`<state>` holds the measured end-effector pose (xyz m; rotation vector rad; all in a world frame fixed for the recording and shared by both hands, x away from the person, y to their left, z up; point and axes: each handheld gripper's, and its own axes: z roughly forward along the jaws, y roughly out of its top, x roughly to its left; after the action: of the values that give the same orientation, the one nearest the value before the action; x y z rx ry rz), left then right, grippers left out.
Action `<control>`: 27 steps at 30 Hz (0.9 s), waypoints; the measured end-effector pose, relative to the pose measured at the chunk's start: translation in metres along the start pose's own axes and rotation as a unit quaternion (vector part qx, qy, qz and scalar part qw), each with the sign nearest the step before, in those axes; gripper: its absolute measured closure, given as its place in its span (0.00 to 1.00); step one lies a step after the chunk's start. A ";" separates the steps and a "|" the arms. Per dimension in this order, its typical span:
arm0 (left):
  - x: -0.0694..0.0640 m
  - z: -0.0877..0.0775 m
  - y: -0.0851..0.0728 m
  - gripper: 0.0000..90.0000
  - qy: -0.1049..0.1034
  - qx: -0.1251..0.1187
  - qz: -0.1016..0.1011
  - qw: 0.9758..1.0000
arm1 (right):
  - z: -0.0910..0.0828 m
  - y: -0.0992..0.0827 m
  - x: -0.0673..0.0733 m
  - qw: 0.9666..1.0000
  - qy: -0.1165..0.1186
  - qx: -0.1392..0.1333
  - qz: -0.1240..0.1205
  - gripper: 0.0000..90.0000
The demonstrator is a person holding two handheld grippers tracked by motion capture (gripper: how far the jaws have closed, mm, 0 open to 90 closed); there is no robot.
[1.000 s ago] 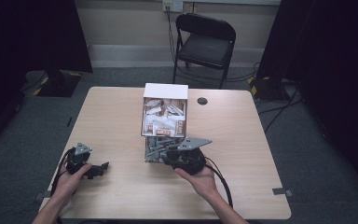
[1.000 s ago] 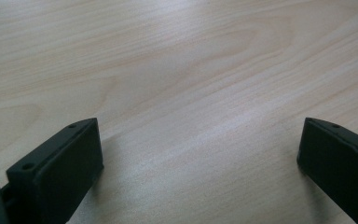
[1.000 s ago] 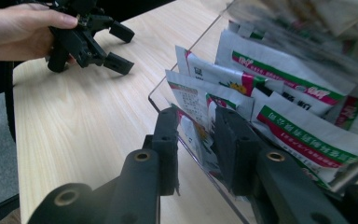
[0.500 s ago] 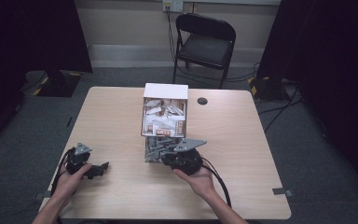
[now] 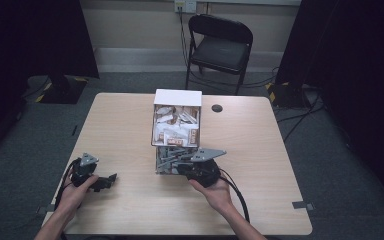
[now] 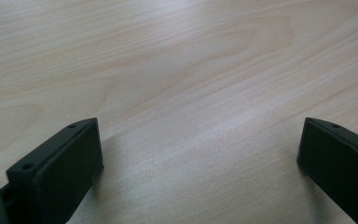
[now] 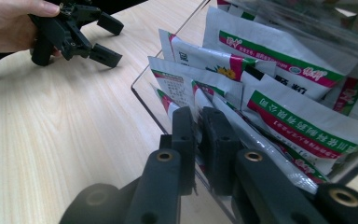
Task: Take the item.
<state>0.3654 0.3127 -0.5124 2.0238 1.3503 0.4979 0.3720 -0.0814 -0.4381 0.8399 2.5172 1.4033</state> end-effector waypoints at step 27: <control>0.000 0.000 0.000 0.00 0.000 0.000 0.000 1.000 | 0.010 -0.005 -0.007 1.000 0.012 -0.004 0.010 0.99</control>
<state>0.3654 0.3127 -0.5124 2.0234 1.3504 0.4979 0.3800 -0.0801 -0.4488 0.8531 2.5259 1.4371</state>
